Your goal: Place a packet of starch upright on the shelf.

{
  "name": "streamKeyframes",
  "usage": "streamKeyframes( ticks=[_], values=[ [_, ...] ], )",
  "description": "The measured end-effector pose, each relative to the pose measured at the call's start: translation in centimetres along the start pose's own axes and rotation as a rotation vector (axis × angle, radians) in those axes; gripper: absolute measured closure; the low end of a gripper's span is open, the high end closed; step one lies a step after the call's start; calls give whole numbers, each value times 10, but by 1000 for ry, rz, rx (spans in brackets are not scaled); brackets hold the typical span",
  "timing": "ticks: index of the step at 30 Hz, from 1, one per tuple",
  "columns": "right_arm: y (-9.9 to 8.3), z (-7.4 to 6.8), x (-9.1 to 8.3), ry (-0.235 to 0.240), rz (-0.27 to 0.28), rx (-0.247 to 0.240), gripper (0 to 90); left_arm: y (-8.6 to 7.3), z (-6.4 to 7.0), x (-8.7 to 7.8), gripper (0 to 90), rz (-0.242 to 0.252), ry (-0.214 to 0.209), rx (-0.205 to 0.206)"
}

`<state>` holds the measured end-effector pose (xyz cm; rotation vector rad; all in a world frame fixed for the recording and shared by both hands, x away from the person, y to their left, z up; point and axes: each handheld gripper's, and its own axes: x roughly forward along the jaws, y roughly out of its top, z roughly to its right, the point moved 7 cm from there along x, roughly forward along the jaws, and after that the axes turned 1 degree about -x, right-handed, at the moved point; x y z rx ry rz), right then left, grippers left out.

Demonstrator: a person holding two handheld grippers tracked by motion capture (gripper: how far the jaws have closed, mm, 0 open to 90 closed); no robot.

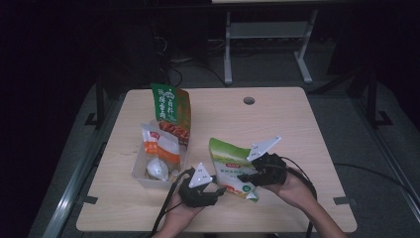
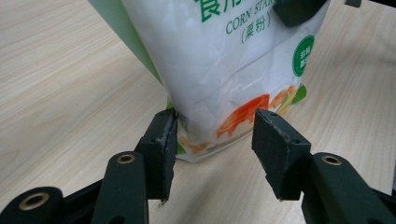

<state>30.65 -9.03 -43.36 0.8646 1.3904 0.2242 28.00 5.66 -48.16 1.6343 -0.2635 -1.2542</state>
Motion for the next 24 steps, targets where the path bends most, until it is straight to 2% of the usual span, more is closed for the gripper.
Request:
streamKeyframes(
  ticks=[2, 4, 8, 9, 11, 12, 13, 15, 17, 19, 20, 22, 24],
  values=[
    [1, -1, 3, 17, -22, 12, 653, 0, 0, 0, 508, 1, 1, 3],
    [1, 0, 6, 27, -58, 35, 642, 0, 0, 0, 520, 2, 1, 6],
    [4, 4, 3, 14, -87, 17, 667, 1, -1, -1, 543, 10, -3, -3],
    [6, 6, 0, 20, -76, 26, 677, 1, -1, -1, 545, 5, -7, 2],
    [10, 7, -7, 51, -42, 80, 680, 1, -1, -1, 549, 9, -7, -3],
    [10, 6, -8, 58, -44, 87, 681, 1, -1, -1, 551, 9, -7, -4],
    [10, 7, -8, 47, -48, 72, 684, 1, 0, -1, 552, 12, -9, -6],
    [10, 8, -8, 49, -51, 71, 714, 1, 0, -1, 551, 11, -8, -2],
    [9, 7, -5, 51, -62, 75, 799, 0, -1, -1, 551, 4, -9, 2],
    [8, 8, -3, 32, -61, 44, 847, 0, -1, -3, 548, 6, -11, 1],
    [8, 7, -4, 21, -61, 51, 862, 0, -1, -3, 543, 18, -15, -19],
    [10, 7, -5, 15, -52, 57, 871, 0, -1, -6, 527, 25, -20, -29],
    [14, 7, -8, 9, -21, 64, 875, -1, -1, -10, 508, 30, -19, -34]
  ],
)
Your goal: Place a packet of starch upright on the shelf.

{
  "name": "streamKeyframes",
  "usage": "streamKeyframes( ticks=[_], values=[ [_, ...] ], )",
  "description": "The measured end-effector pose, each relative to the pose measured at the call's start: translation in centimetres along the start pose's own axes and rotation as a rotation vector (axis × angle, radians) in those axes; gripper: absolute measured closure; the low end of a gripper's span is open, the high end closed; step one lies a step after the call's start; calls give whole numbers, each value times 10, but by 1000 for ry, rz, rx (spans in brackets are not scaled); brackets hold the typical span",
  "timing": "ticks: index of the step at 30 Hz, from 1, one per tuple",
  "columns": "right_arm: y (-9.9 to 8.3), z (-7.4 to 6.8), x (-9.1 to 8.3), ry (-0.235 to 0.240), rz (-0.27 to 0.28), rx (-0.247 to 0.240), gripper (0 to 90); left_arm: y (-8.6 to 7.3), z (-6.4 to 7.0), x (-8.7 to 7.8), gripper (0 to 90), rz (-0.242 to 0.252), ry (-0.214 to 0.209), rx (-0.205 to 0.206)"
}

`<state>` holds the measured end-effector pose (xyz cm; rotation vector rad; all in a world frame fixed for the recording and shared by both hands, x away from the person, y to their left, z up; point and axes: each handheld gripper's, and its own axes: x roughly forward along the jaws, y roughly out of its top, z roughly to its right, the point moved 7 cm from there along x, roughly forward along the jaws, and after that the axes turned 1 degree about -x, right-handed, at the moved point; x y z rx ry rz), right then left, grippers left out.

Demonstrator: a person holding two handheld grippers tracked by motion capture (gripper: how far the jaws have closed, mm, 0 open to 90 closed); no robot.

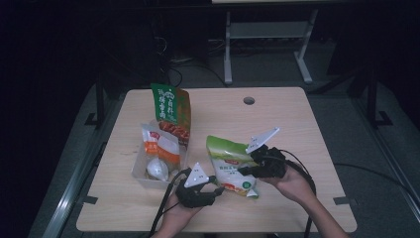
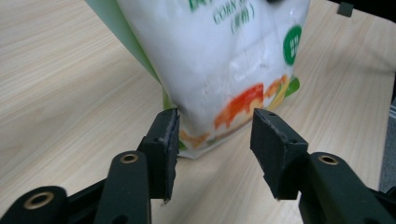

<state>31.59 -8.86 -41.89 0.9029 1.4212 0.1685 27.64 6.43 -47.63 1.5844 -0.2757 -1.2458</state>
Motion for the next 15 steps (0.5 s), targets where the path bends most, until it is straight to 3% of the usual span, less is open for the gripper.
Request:
streamKeyframes(
  ticks=[2, 8, 15],
  values=[
    [5, -2, -4, -5, 22, 8, 876, -2, 1, -5, 492, -7, 0, 3],
    [35, -2, -13, -43, 55, -44, 878, -9, 5, -21, 464, -9, -8, 6],
    [91, -1, -13, -43, 90, -97, 879, -16, 12, -28, 458, -5, -32, 22]
  ],
)
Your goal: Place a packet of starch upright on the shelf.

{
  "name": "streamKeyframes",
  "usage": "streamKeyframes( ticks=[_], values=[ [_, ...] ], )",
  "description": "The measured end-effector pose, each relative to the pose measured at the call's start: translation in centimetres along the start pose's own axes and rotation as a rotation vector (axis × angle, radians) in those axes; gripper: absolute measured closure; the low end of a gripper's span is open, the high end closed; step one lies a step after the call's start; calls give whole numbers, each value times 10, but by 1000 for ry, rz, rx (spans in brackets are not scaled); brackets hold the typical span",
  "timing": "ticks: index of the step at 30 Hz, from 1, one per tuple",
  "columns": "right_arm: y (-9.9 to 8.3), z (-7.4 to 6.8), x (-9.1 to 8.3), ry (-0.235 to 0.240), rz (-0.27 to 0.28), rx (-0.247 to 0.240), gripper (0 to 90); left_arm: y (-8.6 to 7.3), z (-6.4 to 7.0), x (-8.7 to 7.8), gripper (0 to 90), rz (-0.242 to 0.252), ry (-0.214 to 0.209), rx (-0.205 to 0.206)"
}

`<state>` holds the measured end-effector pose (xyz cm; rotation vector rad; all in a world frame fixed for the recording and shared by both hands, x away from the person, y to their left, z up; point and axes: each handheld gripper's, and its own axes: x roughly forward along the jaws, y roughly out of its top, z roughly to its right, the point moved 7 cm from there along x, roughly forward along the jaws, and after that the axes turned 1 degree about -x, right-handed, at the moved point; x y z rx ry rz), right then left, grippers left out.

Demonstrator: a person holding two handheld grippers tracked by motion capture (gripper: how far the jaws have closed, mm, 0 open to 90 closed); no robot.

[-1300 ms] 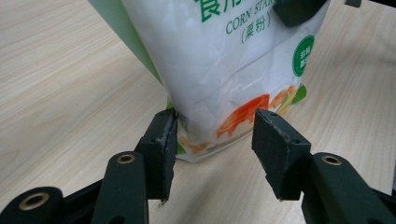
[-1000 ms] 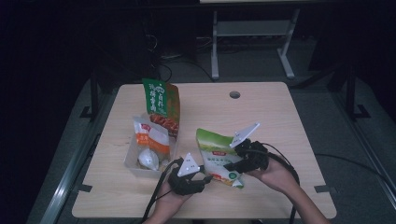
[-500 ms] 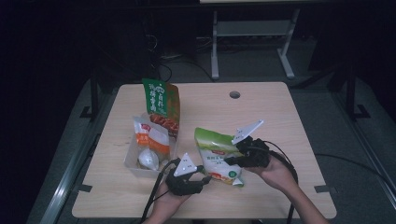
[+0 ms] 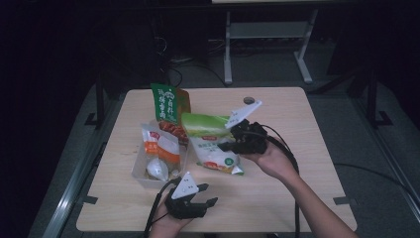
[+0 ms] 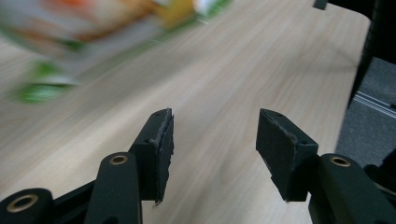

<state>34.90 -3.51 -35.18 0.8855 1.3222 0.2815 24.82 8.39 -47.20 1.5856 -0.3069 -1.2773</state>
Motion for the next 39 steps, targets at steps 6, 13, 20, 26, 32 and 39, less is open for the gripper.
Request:
streamKeyframes(
  ticks=[6, 13, 20, 26, 32, 39],
  values=[
    [50, 4, 15, -25, 16, -60, 879, -1, 6, -3, 452, 21, -29, -3],
    [91, 6, 45, -45, 10, -129, 878, -2, 9, -4, 450, 17, -53, 10],
    [111, 10, 80, -37, 23, -175, 878, -2, 13, -4, 448, 29, -72, 11],
    [115, 5, 102, -42, 28, -223, 878, -2, 11, -6, 448, 28, -78, 13],
    [116, -3, 119, -13, 47, -240, 878, -3, 13, -7, 448, 34, -88, 4],
    [111, -11, 133, 14, 43, -273, 878, -2, 13, -8, 448, 38, -89, 10]
  ],
)
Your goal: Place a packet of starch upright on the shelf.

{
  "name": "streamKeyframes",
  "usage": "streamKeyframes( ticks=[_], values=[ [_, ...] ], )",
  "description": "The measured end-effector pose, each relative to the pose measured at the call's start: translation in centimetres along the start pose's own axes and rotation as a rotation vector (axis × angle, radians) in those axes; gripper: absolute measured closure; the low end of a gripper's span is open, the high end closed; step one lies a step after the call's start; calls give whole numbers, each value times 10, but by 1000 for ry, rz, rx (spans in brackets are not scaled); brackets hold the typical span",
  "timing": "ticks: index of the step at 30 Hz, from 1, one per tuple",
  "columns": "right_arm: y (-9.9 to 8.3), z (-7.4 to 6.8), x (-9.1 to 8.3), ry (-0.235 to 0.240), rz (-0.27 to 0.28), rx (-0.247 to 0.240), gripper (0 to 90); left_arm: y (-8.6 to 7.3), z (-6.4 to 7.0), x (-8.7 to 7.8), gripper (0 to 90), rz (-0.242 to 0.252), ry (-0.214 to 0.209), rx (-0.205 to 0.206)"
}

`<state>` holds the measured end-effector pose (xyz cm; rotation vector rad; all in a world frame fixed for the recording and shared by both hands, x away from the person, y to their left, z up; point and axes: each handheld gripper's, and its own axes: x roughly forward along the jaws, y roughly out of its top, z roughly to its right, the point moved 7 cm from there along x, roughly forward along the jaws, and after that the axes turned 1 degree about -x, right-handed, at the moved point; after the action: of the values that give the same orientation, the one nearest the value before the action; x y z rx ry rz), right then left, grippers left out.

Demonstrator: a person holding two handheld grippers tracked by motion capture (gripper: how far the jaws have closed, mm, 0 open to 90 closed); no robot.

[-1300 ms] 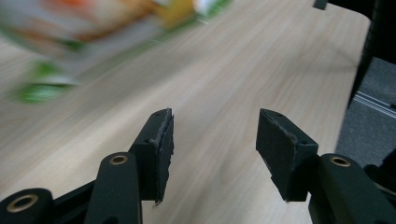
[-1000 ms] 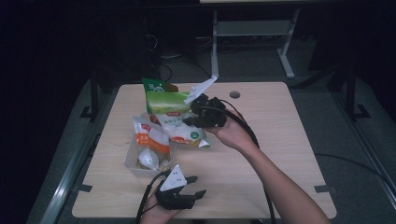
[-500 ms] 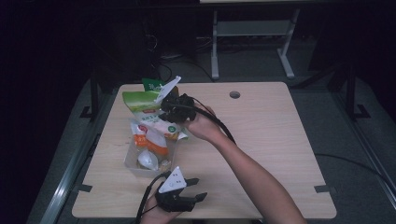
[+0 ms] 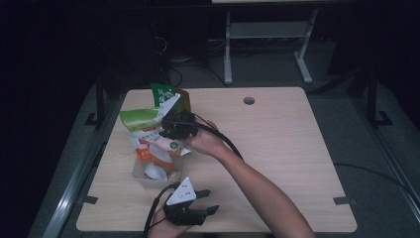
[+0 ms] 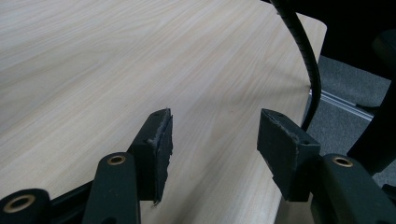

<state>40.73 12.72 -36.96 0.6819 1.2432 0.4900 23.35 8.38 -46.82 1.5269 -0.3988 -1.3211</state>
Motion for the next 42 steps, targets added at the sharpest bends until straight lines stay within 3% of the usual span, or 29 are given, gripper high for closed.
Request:
streamKeyframes(
  ticks=[5, 10, 14, 19, 23, 26, 28, 33, 37, 42],
  values=[
    [-9, -5, 15, 6, -42, 8, 878, 0, 3, 0, 447, -2, -7, -6],
    [-10, -2, 18, 20, 31, 103, 879, 0, 3, -1, 446, -1, -8, -4],
    [-12, 0, 19, 23, 57, 151, 879, -1, 4, 0, 446, -3, -15, 4],
    [-17, -2, 23, 14, 84, 162, 879, 0, 5, -1, 446, -2, -16, 7],
    [-21, -4, 26, 18, 77, 203, 879, -1, 6, 0, 446, -4, -16, 10],
    [-24, -5, 29, 12, 55, 211, 878, -1, 8, 1, 446, -8, -20, 13],
    [-25, -5, 30, 4, 45, 183, 878, -1, 8, 1, 446, -8, -19, 13],
    [-38, -4, 31, -12, 7, 202, 878, -1, 7, 1, 442, -5, -14, 14],
    [-50, -4, 31, 4, 36, 235, 878, -2, 6, 3, 433, -14, -8, 15],
    [-51, -1, 31, 16, 32, 229, 860, -2, 3, 3, 432, -15, -1, 13]
  ],
)
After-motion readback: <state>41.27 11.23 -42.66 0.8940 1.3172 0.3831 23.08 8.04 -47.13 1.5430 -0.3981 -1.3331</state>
